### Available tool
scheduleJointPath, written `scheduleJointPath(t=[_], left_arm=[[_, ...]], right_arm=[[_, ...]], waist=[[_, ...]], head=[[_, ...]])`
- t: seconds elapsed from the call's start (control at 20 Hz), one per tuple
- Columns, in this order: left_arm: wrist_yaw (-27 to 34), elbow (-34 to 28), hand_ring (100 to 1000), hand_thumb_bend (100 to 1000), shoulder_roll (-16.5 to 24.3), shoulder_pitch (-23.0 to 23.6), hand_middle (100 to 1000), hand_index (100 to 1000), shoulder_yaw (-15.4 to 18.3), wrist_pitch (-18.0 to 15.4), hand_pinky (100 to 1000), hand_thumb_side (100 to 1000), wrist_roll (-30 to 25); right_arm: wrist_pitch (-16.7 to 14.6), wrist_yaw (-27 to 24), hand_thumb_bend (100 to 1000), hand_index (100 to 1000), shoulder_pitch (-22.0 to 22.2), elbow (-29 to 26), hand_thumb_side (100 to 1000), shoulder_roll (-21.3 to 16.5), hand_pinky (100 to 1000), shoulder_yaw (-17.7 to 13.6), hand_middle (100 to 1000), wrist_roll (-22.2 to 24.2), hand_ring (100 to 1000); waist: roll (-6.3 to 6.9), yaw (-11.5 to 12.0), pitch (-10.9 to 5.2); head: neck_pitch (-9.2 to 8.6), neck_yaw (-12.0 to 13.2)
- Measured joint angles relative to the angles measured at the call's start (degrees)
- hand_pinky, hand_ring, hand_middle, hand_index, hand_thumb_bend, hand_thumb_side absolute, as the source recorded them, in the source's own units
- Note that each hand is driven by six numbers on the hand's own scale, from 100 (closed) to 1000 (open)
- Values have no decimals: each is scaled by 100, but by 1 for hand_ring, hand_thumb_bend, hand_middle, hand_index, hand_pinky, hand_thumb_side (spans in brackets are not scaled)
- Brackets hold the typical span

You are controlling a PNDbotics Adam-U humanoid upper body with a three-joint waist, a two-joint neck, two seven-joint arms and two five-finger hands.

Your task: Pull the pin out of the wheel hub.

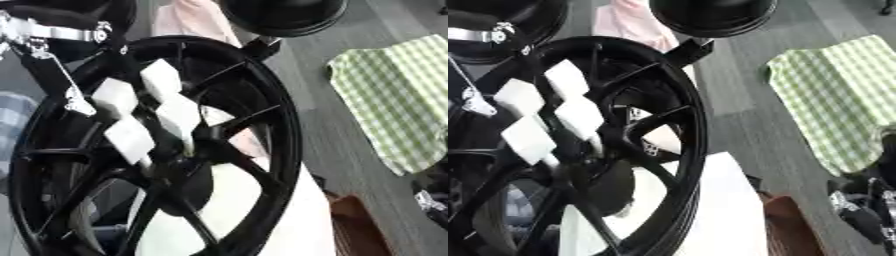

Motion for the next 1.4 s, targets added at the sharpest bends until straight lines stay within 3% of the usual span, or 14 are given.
scheduleJointPath(t=[0.2,0.65,1.0,1.4], left_arm=[[-10,-1,458,413,0,-4,276,444,-23,36,577,100,-36],[-43,-160,423,469,15,-5,201,373,138,76,545,100,299],[260,-639,408,478,274,32,180,363,773,391,536,100,930],[825,-727,398,453,758,465,169,362,1863,762,524,100,1889]], right_arm=[[12,-6,336,717,-1,0,372,0,525,0,535,-12,649],[32,-11,339,717,0,0,371,0,524,0,534,-36,649],[43,-11,342,717,10,0,370,0,525,0,534,-51,649],[53,-11,346,717,77,0,369,-1,526,-7,534,-96,649]], waist=[[0,-1,-1],[0,8,-5],[-2,43,-22],[-58,153,-31]], head=[[-2,2],[-3,-3],[5,-17],[63,-62]])
